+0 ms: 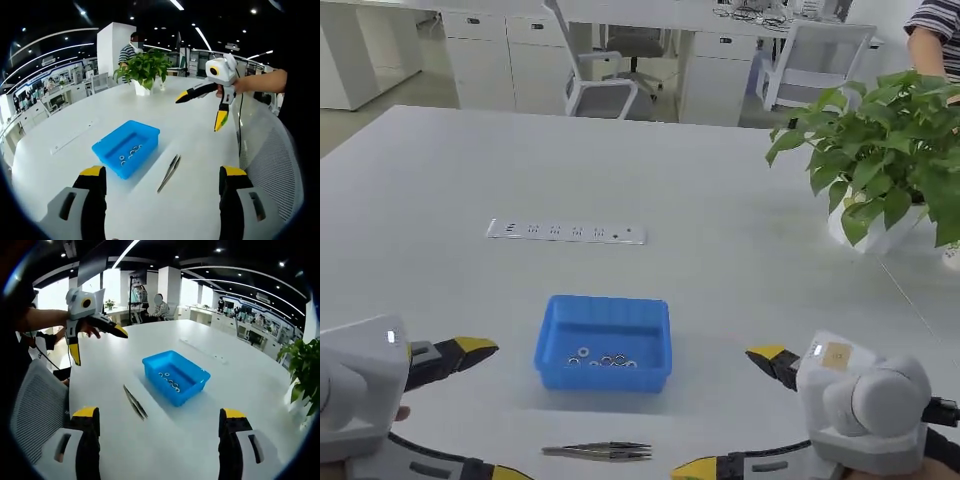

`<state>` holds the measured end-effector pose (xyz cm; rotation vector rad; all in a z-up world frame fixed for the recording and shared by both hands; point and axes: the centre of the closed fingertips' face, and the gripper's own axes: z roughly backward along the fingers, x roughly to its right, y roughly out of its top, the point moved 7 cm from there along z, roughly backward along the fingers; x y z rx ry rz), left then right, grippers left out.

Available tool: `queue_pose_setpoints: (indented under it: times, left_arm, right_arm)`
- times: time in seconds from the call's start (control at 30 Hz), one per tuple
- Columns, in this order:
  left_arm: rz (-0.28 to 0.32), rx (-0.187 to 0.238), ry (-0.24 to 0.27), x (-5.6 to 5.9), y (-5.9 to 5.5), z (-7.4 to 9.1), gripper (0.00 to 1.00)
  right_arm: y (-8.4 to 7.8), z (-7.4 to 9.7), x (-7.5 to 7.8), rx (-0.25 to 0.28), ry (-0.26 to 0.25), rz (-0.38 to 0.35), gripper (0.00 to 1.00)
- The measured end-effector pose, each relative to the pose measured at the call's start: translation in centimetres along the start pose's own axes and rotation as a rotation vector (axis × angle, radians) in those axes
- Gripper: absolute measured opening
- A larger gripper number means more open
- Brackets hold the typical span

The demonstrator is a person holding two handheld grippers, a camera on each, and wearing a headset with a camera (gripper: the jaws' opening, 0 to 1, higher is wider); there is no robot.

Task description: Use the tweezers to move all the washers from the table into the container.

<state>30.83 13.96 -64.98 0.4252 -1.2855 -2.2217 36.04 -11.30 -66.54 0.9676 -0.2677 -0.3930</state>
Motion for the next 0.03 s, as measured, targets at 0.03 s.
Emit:
queue_pose_setpoints:
  times: [0.03]
  left_arm:
    - [-0.002,-0.002,0.001,-0.04,-0.03,-0.01,0.99]
  right_arm:
    - [0.00,0.06,-0.02,0.001,0.000,-0.001,1.00]
